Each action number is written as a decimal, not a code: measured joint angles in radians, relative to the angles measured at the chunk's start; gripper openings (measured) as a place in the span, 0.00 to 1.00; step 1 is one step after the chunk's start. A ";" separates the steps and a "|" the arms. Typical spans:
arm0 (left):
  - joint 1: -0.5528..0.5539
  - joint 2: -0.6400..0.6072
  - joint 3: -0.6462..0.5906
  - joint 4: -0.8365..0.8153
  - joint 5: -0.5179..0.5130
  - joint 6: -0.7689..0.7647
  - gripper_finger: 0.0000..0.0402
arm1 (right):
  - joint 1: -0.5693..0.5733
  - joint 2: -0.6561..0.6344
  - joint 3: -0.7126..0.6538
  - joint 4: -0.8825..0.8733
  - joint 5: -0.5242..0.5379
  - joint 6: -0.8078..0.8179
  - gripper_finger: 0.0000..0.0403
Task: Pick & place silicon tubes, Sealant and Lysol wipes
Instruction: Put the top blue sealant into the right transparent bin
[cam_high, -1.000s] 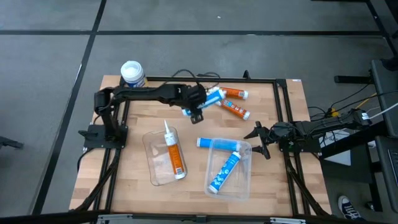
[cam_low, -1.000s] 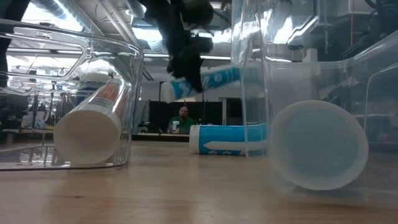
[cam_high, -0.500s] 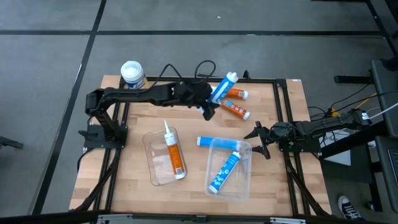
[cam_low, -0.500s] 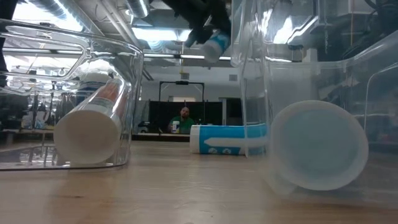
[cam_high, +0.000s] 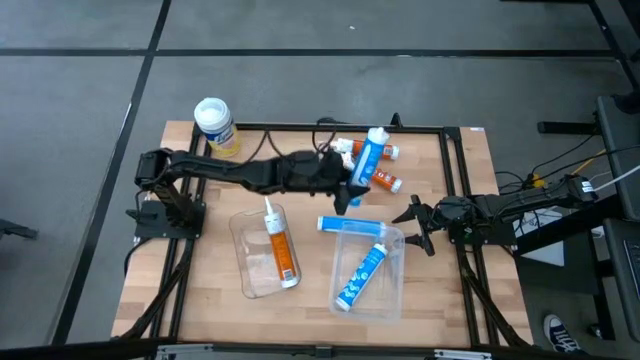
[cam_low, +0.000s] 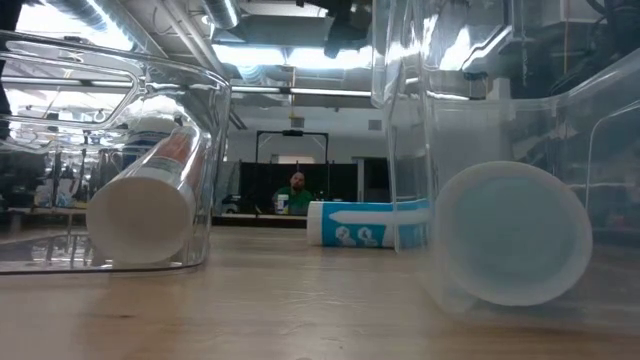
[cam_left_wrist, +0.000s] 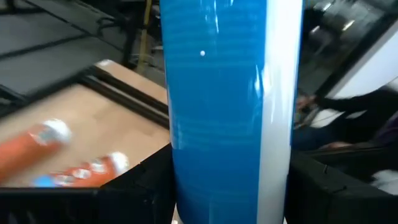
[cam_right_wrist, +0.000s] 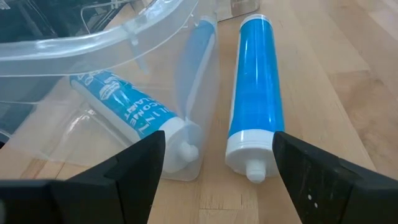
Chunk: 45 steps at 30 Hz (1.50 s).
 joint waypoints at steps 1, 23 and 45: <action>-0.012 0.000 -0.023 0.033 -0.001 -0.030 0.52 | 0.000 0.000 0.000 0.000 0.000 0.000 0.74; -0.272 0.001 -0.136 0.269 0.069 -0.215 0.52 | 0.000 0.000 0.000 0.000 0.000 0.000 0.74; -0.367 0.134 -0.104 0.323 0.113 -0.371 0.52 | 0.000 0.000 0.000 0.000 0.000 0.000 0.74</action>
